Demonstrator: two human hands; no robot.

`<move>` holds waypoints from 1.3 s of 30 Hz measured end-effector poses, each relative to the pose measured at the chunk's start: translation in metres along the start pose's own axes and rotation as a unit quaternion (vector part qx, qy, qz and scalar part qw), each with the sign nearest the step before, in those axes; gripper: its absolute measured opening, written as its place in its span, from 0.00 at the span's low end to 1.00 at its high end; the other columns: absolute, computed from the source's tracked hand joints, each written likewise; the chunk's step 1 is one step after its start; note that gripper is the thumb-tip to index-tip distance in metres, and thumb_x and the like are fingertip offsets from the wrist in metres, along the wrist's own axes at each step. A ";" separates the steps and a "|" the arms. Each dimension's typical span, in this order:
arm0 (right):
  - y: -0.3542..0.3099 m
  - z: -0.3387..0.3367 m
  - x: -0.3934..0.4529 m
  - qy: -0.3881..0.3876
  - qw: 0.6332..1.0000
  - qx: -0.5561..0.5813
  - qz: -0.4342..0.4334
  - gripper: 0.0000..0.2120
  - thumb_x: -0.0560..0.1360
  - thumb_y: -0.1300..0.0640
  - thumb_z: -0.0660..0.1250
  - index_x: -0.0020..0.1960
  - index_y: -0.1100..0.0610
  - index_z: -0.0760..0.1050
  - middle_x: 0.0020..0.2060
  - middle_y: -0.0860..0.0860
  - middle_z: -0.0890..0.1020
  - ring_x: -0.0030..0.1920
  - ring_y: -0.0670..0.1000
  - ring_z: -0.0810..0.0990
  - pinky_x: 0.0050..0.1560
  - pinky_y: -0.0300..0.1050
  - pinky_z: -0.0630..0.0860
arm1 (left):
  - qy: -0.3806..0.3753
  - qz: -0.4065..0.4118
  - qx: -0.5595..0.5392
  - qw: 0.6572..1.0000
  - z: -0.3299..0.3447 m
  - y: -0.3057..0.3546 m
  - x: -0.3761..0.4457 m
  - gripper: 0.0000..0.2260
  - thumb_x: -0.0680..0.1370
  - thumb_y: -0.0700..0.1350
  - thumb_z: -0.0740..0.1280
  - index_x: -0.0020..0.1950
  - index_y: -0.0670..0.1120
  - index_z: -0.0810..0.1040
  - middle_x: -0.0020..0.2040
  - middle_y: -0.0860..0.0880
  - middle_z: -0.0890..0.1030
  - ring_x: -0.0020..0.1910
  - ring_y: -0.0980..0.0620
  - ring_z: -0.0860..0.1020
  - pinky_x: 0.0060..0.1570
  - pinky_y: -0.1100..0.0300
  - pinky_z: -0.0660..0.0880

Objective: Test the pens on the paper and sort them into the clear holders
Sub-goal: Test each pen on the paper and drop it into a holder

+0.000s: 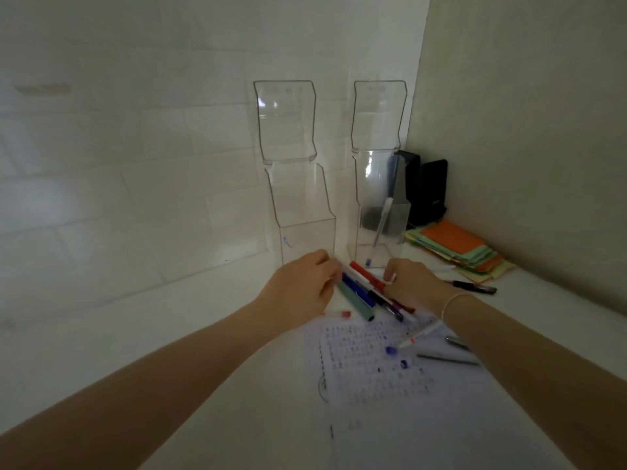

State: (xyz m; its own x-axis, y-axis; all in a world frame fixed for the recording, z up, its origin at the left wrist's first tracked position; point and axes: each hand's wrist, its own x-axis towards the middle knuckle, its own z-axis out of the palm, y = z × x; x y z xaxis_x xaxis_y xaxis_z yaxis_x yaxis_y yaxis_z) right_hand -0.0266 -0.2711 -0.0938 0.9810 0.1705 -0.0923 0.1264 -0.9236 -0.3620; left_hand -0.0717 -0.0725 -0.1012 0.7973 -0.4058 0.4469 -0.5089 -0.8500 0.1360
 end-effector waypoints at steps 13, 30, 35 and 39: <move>-0.022 -0.025 -0.034 0.151 0.940 0.300 -0.063 0.06 0.72 0.63 0.70 0.48 0.58 0.76 0.36 0.51 0.79 0.35 0.47 0.77 0.36 0.33 0.73 | 0.035 -0.085 -0.127 0.988 0.002 0.028 -0.002 0.15 0.79 0.48 0.61 0.64 0.44 0.72 0.60 0.48 0.74 0.55 0.52 0.74 0.54 0.62 0.70; -0.020 -0.021 -0.068 -0.010 0.886 0.464 0.008 0.13 0.73 0.53 0.70 0.48 0.64 0.78 0.33 0.54 0.77 0.31 0.50 0.73 0.33 0.40 0.71 | -0.118 -0.244 -0.485 0.831 -0.020 0.081 0.003 0.12 0.82 0.43 0.52 0.58 0.40 0.71 0.43 0.43 0.78 0.39 0.51 0.77 0.42 0.61 0.78; -0.026 -0.016 -0.072 0.034 0.859 0.511 0.002 0.11 0.73 0.58 0.70 0.41 0.68 0.78 0.27 0.57 0.78 0.24 0.50 0.72 0.28 0.40 0.71 | -0.177 -0.225 -0.478 0.830 -0.028 0.075 0.002 0.12 0.80 0.45 0.52 0.41 0.46 0.72 0.31 0.51 0.68 0.27 0.56 0.65 0.28 0.65 0.63; -0.029 -0.016 -0.072 0.082 0.844 0.531 -0.001 0.13 0.75 0.59 0.68 0.36 0.67 0.76 0.26 0.58 0.77 0.22 0.51 0.75 0.23 0.38 0.74 | -0.158 -0.211 -0.456 0.850 -0.028 0.074 -0.002 0.11 0.82 0.51 0.54 0.45 0.50 0.72 0.25 0.56 0.66 0.20 0.61 0.62 0.22 0.70 0.59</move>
State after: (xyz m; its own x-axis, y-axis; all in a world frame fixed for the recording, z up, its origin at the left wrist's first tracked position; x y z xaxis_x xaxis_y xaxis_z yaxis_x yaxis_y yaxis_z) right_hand -0.0991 -0.2616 -0.0619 0.9991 0.0422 0.0073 0.0107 -0.0810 -0.9967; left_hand -0.1204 -0.1251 -0.0675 0.9457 -0.3209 -0.0517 -0.0812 -0.3875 0.9183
